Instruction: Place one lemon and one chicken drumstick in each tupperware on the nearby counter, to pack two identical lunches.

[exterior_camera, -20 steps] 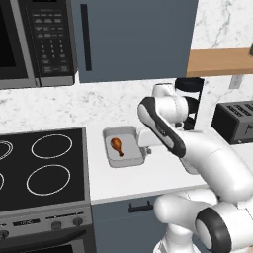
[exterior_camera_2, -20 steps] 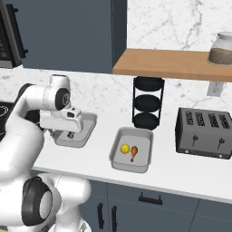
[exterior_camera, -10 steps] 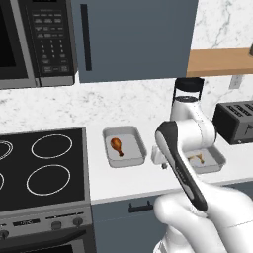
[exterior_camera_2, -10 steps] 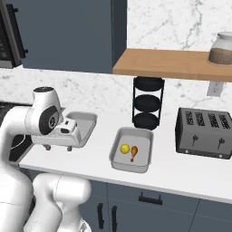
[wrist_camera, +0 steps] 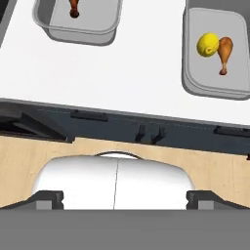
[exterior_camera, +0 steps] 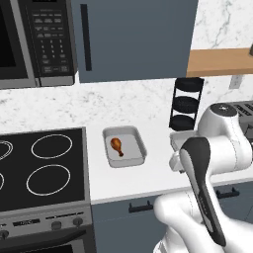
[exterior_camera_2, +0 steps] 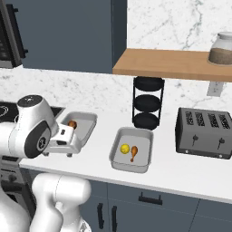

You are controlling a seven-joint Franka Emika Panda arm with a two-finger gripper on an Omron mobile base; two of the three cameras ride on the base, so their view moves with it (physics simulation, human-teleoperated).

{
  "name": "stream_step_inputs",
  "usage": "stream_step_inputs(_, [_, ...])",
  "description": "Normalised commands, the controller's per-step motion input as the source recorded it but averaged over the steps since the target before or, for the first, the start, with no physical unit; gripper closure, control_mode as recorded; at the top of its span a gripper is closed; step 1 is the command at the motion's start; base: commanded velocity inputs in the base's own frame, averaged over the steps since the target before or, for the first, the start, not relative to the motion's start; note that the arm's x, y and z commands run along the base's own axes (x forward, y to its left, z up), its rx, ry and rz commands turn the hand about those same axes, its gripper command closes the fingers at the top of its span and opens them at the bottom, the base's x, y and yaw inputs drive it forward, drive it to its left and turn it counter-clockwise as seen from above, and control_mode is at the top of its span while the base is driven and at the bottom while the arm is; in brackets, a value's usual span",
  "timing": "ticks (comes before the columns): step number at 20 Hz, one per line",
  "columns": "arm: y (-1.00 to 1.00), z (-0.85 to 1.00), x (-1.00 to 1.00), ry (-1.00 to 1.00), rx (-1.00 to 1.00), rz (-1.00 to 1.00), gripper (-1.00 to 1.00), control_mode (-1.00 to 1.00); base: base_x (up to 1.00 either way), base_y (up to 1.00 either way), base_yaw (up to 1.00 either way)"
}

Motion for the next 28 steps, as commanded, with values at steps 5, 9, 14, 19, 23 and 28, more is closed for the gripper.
stream_step_inputs(5, [0.00, 0.00, 0.00, 0.00, 0.00, 0.00, -1.00, -1.00, 0.00, 0.00, 0.00])
stream_step_inputs(9, [0.00, 0.00, 0.00, 0.00, 0.00, 0.00, -1.00, 1.00, -0.80, -0.24, -0.14])
stream_step_inputs(14, [0.00, 0.00, 0.00, 0.00, 0.00, 0.00, -1.00, 1.00, -0.88, -0.66, -0.34])
stream_step_inputs(19, [0.00, 0.00, 0.00, 0.00, 0.00, 0.00, -1.00, 1.00, -0.56, -0.92, -0.41])
stream_step_inputs(23, [0.00, 0.00, 0.00, 0.00, 0.00, 0.00, -1.00, 1.00, -0.18, -1.00, -0.49])
stream_step_inputs(28, [0.00, 0.00, 0.00, 0.00, 0.00, 0.00, -1.00, 1.00, 0.04, -1.00, -0.50])
